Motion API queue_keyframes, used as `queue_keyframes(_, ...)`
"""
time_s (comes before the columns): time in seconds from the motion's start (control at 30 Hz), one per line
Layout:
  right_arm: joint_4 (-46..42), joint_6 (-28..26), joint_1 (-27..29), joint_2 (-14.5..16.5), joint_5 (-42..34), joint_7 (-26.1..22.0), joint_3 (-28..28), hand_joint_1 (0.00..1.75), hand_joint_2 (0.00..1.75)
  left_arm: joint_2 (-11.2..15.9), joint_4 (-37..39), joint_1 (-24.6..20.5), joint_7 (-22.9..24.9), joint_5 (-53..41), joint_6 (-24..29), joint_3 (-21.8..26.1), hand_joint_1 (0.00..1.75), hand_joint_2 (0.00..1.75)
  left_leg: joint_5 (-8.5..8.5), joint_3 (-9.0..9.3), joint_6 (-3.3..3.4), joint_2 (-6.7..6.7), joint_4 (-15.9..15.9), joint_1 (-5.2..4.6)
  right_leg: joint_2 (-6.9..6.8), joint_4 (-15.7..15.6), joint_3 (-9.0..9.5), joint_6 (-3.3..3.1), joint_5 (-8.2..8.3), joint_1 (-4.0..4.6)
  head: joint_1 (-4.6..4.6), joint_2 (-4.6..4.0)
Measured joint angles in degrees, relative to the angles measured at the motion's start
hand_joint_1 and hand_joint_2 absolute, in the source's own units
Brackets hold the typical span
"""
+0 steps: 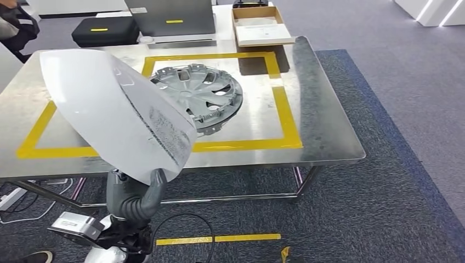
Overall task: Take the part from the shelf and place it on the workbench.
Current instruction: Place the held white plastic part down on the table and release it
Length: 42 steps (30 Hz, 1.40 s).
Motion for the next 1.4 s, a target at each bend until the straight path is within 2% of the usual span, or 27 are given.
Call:
queue_keyframes(0.03, 0.0, 0.0, 0.0, 0.0, 0.0, 0.0, 0.0, 0.00, 1.75, 0.0, 0.0, 0.0, 0.0, 0.0, 0.0, 0.0, 1.75, 1.75, 2.35, 0.87, 0.20, 0.30, -2.9, -0.04, -0.45, 0.0, 0.51, 0.03, -0.33, 0.09, 0.00, 0.00)
queue_keyframes(0.07, 0.0, 0.0, 0.0, 0.0, 0.0, 0.0, 0.0, 0.00, 1.75, 0.0, 0.0, 0.0, 0.0, 0.0, 0.0, 0.0, 1.75, 1.75, 4.95, 2.26, 0.48, 1.20, -6.8, -0.18, -0.91, 0.0, 1.00, 0.11, -0.68, 0.16, 0.01, 0.00)
queue_keyframes(0.1, 0.0, 0.0, 0.0, 0.0, 0.0, 0.0, 0.0, 0.00, 1.75, 0.0, 0.0, -0.1, 0.0, 0.0, 0.0, 0.0, 1.75, 1.75, 6.49, 3.47, 0.77, 2.47, -10.2, -0.51, -1.38, -0.1, 1.44, 0.25, -0.97, 0.29, 0.03, 0.00)
queue_keyframes(0.17, 0.0, 0.1, 0.0, 0.0, 0.0, 0.0, 0.0, 0.00, 1.75, 0.0, 0.0, -0.2, 0.0, 0.0, -0.1, 0.0, 1.75, 1.75, 7.64, 4.57, 1.30, 4.38, -13.8, -1.11, -2.40, -0.1, 1.88, 0.75, -1.49, 0.58, -0.01, 0.01)
queue_keyframes(0.2, 0.0, 0.1, 0.0, 0.0, 0.0, 0.0, 0.0, 0.00, 1.75, 0.0, 0.0, -0.2, 0.1, 0.0, -0.1, 0.0, 1.75, 1.75, 7.48, 4.48, 1.48, 4.37, -14.0, -1.31, -2.96, -0.1, 2.01, 1.03, -1.66, 0.71, -0.03, 0.01)
queue_keyframes(0.23, 0.0, 0.1, 0.0, 0.0, 0.0, 0.1, 0.0, 0.00, 1.75, 0.0, 0.0, -0.2, 0.1, 0.0, -0.2, 0.0, 1.75, 1.75, 7.90, 4.50, 1.71, 3.79, -14.2, -1.26, -3.57, -0.1, 2.15, 1.33, -1.87, 0.78, -0.09, 0.01)
queue_keyframes(0.27, 0.0, 0.2, -0.1, 0.0, 0.0, 0.1, 0.0, 0.00, 1.75, 0.0, 0.0, -0.1, 0.1, 0.0, -0.2, 0.0, 1.75, 1.75, 8.30, 4.59, 1.92, 3.14, -14.4, -1.15, -3.59, 0.1, 2.19, 1.63, -2.28, 0.74, -0.03, 0.00)
queue_keyframes(0.33, 0.0, 0.2, -0.2, 0.0, 0.0, 0.0, 0.0, 0.00, 1.75, -0.1, 0.0, -0.2, 0.1, 0.0, -0.2, 0.0, 1.75, 1.75, 8.58, 4.81, 2.38, 1.99, -14.8, -0.80, -1.78, 2.6, 1.11, 2.13, -4.20, 0.58, 0.13, 0.00)
queue_keyframes(0.4, 0.0, 0.2, -0.2, 0.0, 0.0, 0.0, 0.0, 0.00, 1.75, -0.1, 0.0, -0.2, 0.1, 0.0, -0.2, 0.0, 1.75, 1.75, 8.65, 4.83, 2.67, 0.82, -14.9, -0.63, 0.59, 9.9, -2.51, 2.42, -7.57, 0.46, 0.36, 0.00)
queue_keyframes(0.43, 0.0, 0.2, -0.1, 0.0, 0.0, 0.0, 0.0, 0.00, 1.75, -0.1, 0.0, -0.2, 0.1, 0.0, -0.2, 0.0, 1.75, 1.75, 8.65, 4.81, 2.76, 0.18, -14.8, -0.65, 1.03, 13.7, -4.60, 2.50, -8.80, 0.46, 0.40, 0.00)
queue_keyframes(0.47, 0.0, 0.2, 0.0, 0.0, -0.1, 0.0, 0.0, 0.00, 1.75, -0.1, 0.1, -0.2, 0.1, 0.0, -0.2, 0.0, 1.75, 1.75, 8.64, 4.84, 2.79, -0.43, -14.8, -0.68, 1.23, 16.2, -6.13, 2.51, -9.10, 0.47, 0.39, 0.00)
queue_keyframes(0.5, 0.0, 0.2, 0.0, 0.0, -0.2, -0.2, 0.0, 0.00, 1.75, -0.1, 0.1, -0.2, 0.1, -0.1, -0.2, 0.0, 1.75, 1.75, 8.61, 4.90, 2.82, -0.94, -14.8, -0.71, 1.31, 16.3, -6.62, 2.46, -8.17, 0.48, 0.39, 0.00)
queue_keyframes(0.53, 0.0, 0.2, 0.0, 0.0, -0.3, -0.5, 0.0, 0.00, 1.75, -0.1, 0.1, -0.2, 0.1, -0.2, -0.1, -0.1, 1.75, 1.75, 8.58, 5.00, 2.83, -1.38, -14.8, -0.73, 1.36, 14.0, -5.93, 2.35, -6.18, 0.48, 0.39, 0.00)
queue_keyframes(0.6, 0.0, 0.2, -0.1, 0.0, -0.8, -1.3, 0.0, 0.00, 1.75, -0.1, 0.1, -0.2, 0.0, -1.0, 0.2, -0.1, 1.75, 1.75, 8.43, 5.19, 2.69, -1.97, -14.7, -0.83, 1.67, 6.1, -2.70, 2.06, -1.98, 0.50, 0.40, 0.00)
queue_keyframes(0.63, 0.0, 0.2, -0.2, 0.0, -0.9, -1.6, 0.0, 0.00, 1.75, 0.0, 0.1, -0.3, 0.0, -1.6, 0.5, -0.1, 1.75, 1.75, 8.34, 5.17, 2.50, -2.19, -14.6, -0.92, 1.90, 2.8, -1.18, 1.85, -0.83, 0.51, 0.35, 0.00)
queue_keyframes(0.67, 0.0, 0.2, -0.2, 0.0, -1.0, -1.8, 0.0, 0.00, 1.75, 0.0, 0.1, -0.4, 0.0, -2.5, 0.9, -0.1, 1.75, 1.75, 8.30, 5.08, 2.25, -2.31, -14.6, -0.97, 2.13, 1.0, -0.28, 1.63, -0.42, 0.55, 0.33, 0.00)
queue_keyframes(0.77, 0.0, 0.4, -0.1, 0.0, -1.0, -1.9, 0.0, 0.00, 1.75, 0.5, 0.1, -1.1, -0.1, -6.0, 2.2, -0.1, 1.75, 1.75, 8.30, 4.88, 1.45, -2.33, -14.5, -0.89, 2.22, -0.1, 0.25, 0.77, -0.15, 0.58, 0.30, 0.00)
queue_keyframes(0.83, 0.0, 0.6, -0.1, 0.0, -0.9, -1.9, 0.0, 0.00, 1.75, 1.2, 0.1, -1.8, 0.0, -8.1, 2.7, -0.1, 1.75, 1.75, 6.70, 4.14, 0.76, -1.53, -12.5, -0.83, 1.92, -0.5, 0.42, 0.11, 0.16, 0.37, 0.11, 0.00)
queue_keyframes(0.93, 0.0, 1.3, 0.0, 0.0, -0.7, -1.6, 0.0, 0.00, 1.75, 2.7, 0.0, -3.2, 0.7, -11.9, 3.7, -0.1, 1.75, 1.75, 1.33, -0.07, -0.23, -0.32, -2.4, -0.38, 1.29, -0.6, 0.45, -0.28, 0.22, 0.31, -0.11, 0.00)
queue_keyframes(0.97, 0.0, 1.6, 0.0, 0.0, -0.6, -1.5, 0.0, 0.00, 1.75, 3.5, 0.0, -3.7, 1.3, -13.9, 4.3, 0.1, 1.75, 1.75, 0.32, -1.26, -0.46, -0.19, 0.4, -0.20, 1.10, -0.6, 0.42, -0.29, 0.21, 0.32, -0.11, 0.00)
queue_keyframes(1.0, 0.0, 1.8, 0.0, 0.0, -0.5, -1.5, 0.0, 0.00, 1.75, 4.4, 0.0, -4.1, 2.0, -16.2, 5.0, 0.4, 1.75, 1.75, 0.48, -1.51, -0.60, -0.13, 1.3, -0.05, 0.97, -0.6, 0.40, -0.28, 0.21, 0.31, -0.11, 0.00)
queue_keyframes(1.03, 0.0, 2.0, 0.0, 0.0, -0.4, -1.5, 0.0, 0.00, 1.75, 5.3, 0.0, -4.6, 2.8, -18.7, 5.7, 0.8, 1.75, 1.75, 1.65, -0.76, -0.68, -0.07, 0.0, 0.09, 0.89, -0.6, 0.43, -0.27, 0.20, 0.30, -0.12, 0.00)
queue_keyframes(1.1, 0.0, 2.2, -0.1, 0.0, -0.4, -1.5, 0.0, 0.00, 1.75, 7.2, 0.0, -5.8, 4.0, -22.9, 7.0, 1.9, 1.75, 1.75, 5.55, 3.04, -0.66, 0.25, -7.4, 0.28, 0.81, -0.5, 0.61, -0.17, 0.16, 0.28, -0.13, 0.00)
queue_keyframes(1.17, 0.0, 2.8, -0.1, 0.0, -0.2, -1.5, 0.0, 0.00, 1.75, 9.0, 0.1, -6.9, 5.1, -26.0, 7.8, 3.0, 1.75, 1.75, 7.46, 6.06, -0.34, 0.55, -13.7, 0.16, 0.79, -0.4, 0.51, 0.26, 0.13, 0.47, -0.08, 0.00)
queue_keyframes(1.3, 0.0, 5.9, -0.1, -0.6, 0.6, -1.8, 0.5, 0.00, 1.75, 13.3, 0.3, -10.2, 7.9, -29.0, 4.9, 5.7, 1.75, 1.75, 7.65, 6.30, 0.91, 0.40, -15.3, -0.01, 0.64, 0.0, -0.19, 1.53, -0.14, 0.47, -0.03, 0.00)
queue_keyframes(1.33, 0.0, 6.5, -0.2, -0.8, 0.9, -1.8, 0.7, 0.00, 1.75, 14.7, 0.7, -11.6, 8.2, -29.4, 3.4, 6.6, 1.75, 1.75, 7.84, 6.30, 1.30, 0.38, -15.5, 0.08, 0.76, 1.2, -0.87, 1.77, -0.97, 0.45, 0.02, 0.00)
queue_keyframes(1.4, 0.0, 7.2, -0.2, -1.1, 1.4, -1.6, 1.2, 0.00, 1.75, 17.2, 2.0, -15.0, 8.8, -30.7, 0.3, 8.3, 1.75, 1.75, 8.04, 6.24, 1.83, 0.36, -15.6, 0.16, 1.14, 7.1, -3.83, 2.01, -4.01, 0.43, 0.07, 0.00)
